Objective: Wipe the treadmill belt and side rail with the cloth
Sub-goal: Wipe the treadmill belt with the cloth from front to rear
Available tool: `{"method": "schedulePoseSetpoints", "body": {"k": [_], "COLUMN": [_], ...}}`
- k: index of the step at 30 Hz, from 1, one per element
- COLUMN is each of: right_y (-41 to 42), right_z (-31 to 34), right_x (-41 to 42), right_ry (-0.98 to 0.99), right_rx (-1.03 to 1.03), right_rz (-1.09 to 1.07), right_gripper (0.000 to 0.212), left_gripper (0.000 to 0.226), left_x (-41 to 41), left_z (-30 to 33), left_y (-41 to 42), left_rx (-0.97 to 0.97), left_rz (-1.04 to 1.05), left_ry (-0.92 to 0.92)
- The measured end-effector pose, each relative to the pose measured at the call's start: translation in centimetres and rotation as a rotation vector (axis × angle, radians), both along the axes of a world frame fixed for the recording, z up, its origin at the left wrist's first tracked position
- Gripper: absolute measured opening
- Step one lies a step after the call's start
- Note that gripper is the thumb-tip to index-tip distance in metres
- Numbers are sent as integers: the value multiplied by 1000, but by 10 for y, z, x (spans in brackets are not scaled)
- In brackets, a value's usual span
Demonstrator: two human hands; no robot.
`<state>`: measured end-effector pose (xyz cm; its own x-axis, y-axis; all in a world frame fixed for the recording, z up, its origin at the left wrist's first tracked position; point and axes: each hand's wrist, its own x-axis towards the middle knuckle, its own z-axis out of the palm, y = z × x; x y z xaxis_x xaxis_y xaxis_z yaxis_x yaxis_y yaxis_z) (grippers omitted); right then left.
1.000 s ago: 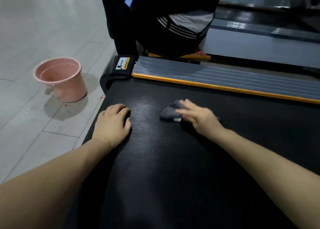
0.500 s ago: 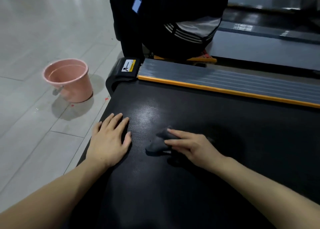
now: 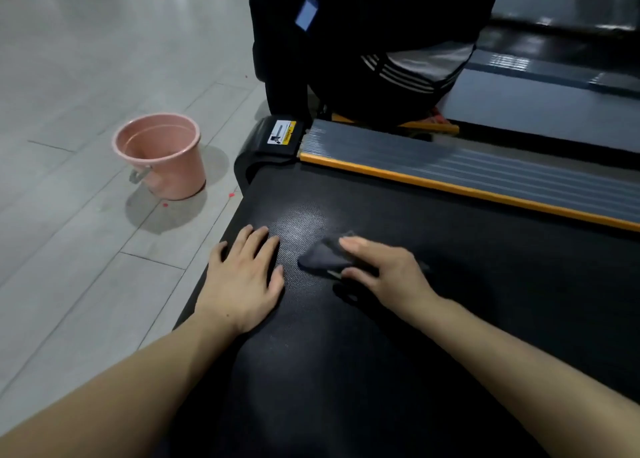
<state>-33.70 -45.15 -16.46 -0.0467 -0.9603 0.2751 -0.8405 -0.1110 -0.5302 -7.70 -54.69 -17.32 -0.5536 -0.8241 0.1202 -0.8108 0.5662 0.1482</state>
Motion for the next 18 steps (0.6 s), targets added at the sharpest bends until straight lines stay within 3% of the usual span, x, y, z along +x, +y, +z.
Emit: {"method": "schedulePoseSetpoints", "body": {"k": [4, 8, 11, 18], "right_y": [-13, -97, -107, 1], "right_z": [-7, 4, 5, -2], "right_x": [-15, -45, -34, 11], "right_ry": [65, 67, 79, 20], "right_rx": [-34, -51, -47, -70], "right_rz": [98, -296, -372, 108], "right_gripper": [45, 42, 40, 37], "left_gripper": [55, 55, 56, 57], "left_x": [-1, -1, 0, -1], "left_z": [1, 0, -1, 0], "left_y": [1, 0, -2, 0], "left_rx": [-4, -2, 7, 2], "left_rz": [4, 7, 6, 14], "left_ry": [8, -1, 12, -7]}}
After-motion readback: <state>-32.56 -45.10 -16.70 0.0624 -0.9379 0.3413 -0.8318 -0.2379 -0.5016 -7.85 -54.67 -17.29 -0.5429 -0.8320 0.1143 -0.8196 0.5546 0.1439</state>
